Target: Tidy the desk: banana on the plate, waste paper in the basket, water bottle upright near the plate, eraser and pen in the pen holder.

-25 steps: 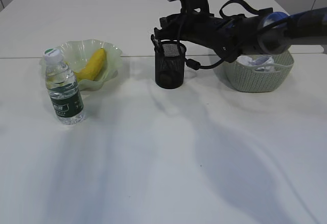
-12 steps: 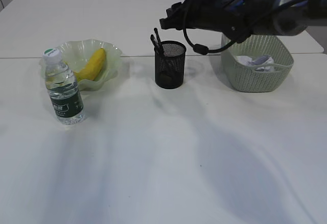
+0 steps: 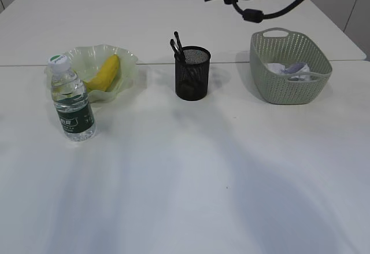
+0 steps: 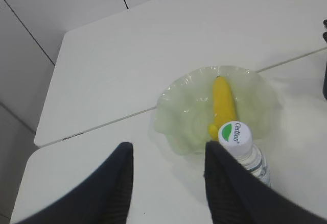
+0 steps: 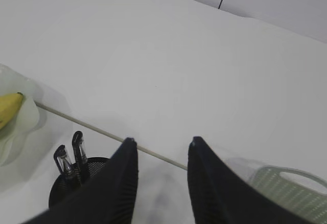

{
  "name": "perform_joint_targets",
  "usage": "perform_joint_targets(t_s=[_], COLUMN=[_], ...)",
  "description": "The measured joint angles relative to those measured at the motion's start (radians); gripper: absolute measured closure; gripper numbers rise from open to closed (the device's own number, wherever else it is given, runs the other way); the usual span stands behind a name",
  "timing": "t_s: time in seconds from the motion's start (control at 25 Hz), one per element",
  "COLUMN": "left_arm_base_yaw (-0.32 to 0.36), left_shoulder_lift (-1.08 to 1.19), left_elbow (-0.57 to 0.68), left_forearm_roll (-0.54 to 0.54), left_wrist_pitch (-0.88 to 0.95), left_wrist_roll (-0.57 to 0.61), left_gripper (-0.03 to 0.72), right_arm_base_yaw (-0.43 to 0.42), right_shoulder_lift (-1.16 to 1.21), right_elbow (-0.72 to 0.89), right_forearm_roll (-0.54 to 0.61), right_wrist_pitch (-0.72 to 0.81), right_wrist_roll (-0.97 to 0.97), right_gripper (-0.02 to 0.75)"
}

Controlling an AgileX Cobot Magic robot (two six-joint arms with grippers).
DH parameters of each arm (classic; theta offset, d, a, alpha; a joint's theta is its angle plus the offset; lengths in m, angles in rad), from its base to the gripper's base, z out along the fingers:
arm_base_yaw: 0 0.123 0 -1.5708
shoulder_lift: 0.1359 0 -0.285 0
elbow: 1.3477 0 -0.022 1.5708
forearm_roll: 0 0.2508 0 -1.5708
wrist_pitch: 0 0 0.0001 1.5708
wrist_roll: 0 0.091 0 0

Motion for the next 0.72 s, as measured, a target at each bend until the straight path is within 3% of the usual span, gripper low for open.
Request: perform_joint_targets(t_s=[0.16,0.48,0.72], left_arm_base_yaw=[0.000,0.000,0.000], left_shoulder_lift=[0.000,0.000,0.000], left_elbow=[0.000,0.000,0.000], left_forearm_roll=[0.000,0.000,0.000], left_wrist_pitch=[0.004,0.006,0.006], left_wrist_roll=[0.000,0.000,0.000], left_gripper=[0.360,0.360,0.360], right_arm_base_yaw=[0.006,0.006,0.006], right_shoulder_lift=[-0.076,-0.222,-0.400], right_elbow=[0.000,0.120,0.244], right_forearm_roll=[0.050,0.424,0.488], right_wrist_pitch=[0.102,0.228,0.236], right_wrist_roll=[-0.034,-0.386,-0.436], right_gripper=[0.486,0.486,0.486])
